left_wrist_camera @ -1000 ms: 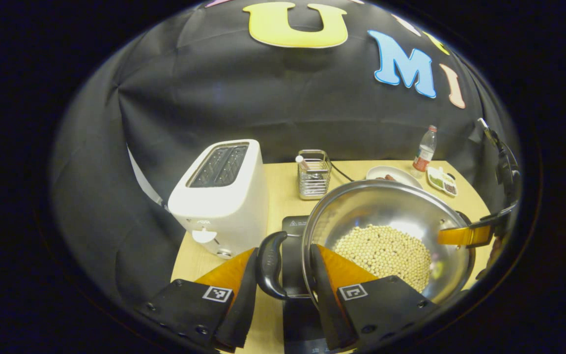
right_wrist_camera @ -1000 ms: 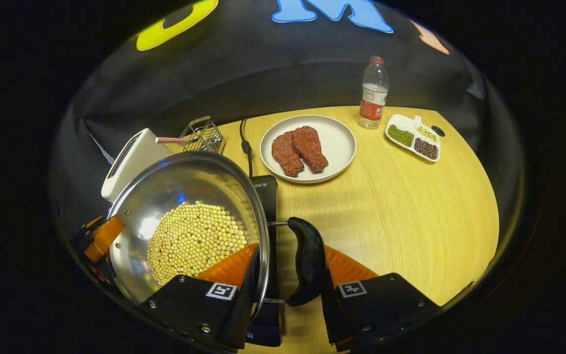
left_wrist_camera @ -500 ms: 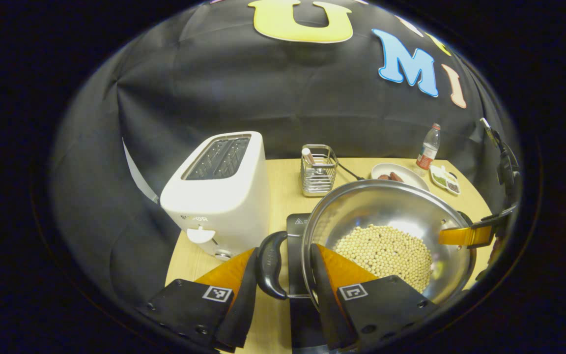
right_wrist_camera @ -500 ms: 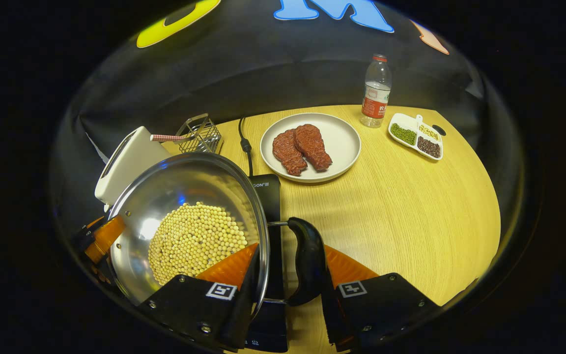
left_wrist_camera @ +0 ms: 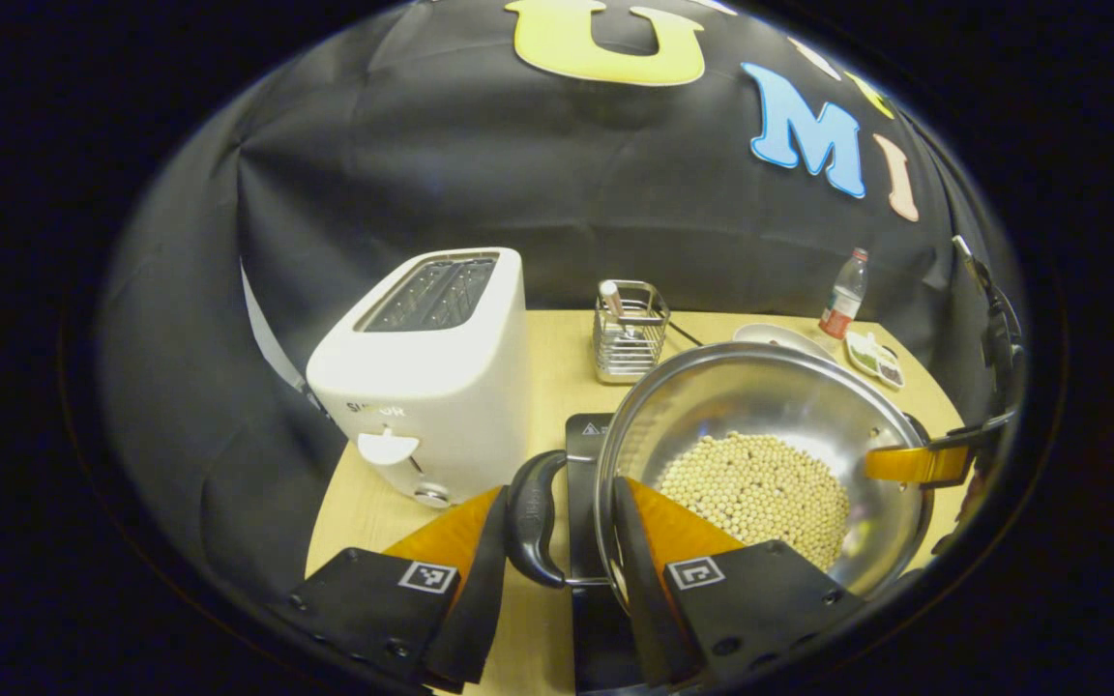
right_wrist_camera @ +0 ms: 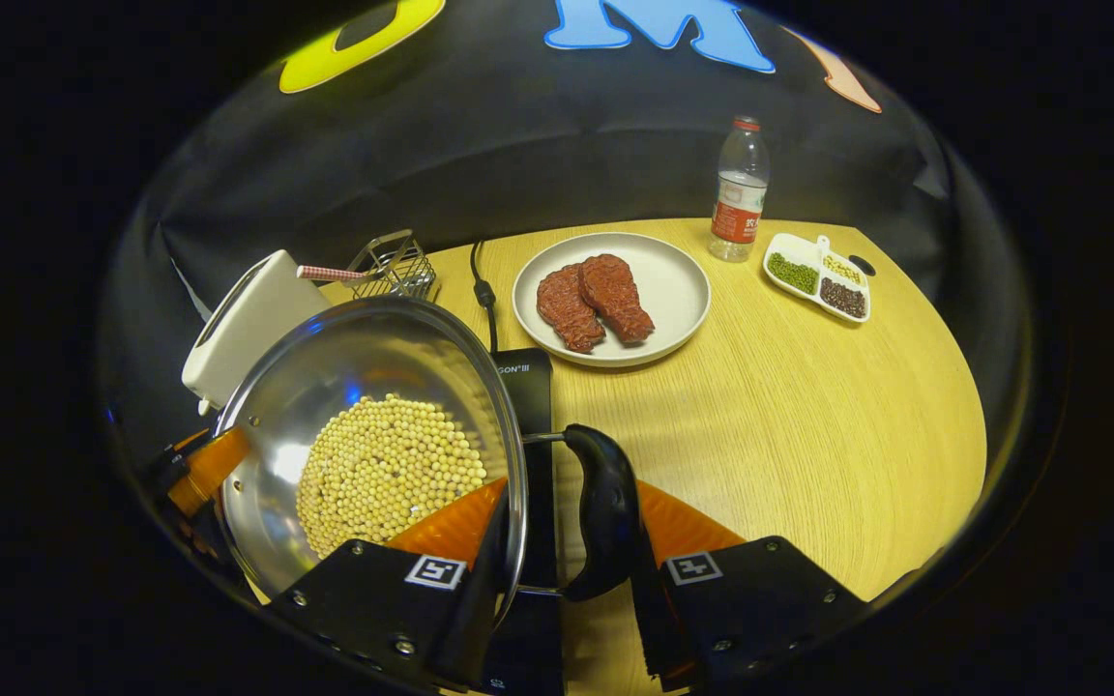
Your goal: First push the handle of the pot to place it horizontally, then grasp the pot with both hands and set it on the induction cooktop.
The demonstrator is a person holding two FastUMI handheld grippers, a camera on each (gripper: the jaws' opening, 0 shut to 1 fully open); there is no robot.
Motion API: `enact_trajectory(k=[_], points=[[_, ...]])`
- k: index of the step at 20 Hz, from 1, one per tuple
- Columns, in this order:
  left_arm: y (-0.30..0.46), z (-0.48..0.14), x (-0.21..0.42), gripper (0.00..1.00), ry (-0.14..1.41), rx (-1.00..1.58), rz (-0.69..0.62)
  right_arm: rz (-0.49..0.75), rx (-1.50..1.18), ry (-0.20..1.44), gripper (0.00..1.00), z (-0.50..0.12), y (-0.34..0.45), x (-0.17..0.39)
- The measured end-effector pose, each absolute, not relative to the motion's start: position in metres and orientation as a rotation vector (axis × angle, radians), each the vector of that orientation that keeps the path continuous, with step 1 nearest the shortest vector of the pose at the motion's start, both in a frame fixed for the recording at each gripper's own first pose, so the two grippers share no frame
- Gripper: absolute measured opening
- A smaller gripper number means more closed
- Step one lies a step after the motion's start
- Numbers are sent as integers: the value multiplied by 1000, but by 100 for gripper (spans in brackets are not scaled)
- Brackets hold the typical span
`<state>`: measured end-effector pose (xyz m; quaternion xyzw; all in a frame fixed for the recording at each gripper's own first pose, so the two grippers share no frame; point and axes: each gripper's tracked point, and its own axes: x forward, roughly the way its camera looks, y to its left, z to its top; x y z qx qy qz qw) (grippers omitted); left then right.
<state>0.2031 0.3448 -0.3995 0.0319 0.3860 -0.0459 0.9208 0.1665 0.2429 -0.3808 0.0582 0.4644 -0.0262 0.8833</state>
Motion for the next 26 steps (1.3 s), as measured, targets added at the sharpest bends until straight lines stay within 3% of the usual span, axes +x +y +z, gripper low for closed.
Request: enact_trajectory(k=[4, 7, 9, 18, 22, 25, 26], points=[[342, -350, 211, 76, 647, 10, -69, -15, 78, 868, 66, -353, 234, 176], [337, -293, 200, 82, 551, 20, -9, 47, 44, 723, 87, -301, 226, 178], [317, -254, 185, 87, 499, 18, 23, 69, 31, 629, 92, -260, 209, 174], [90, -97, 109, 87, 256, -29, -61, 42, 15, 299, 92, -78, 80, 119], [8, -41, 88, 87, 173, 1, -88, 25, 6, 234, 92, -27, 30, 97], [-26, -20, 80, 94, 126, -5, -75, 19, -5, 175, 91, -1, 4, 87], [-30, -17, 79, 100, 115, 0, -64, 14, -8, 160, 93, 5, -5, 86]])
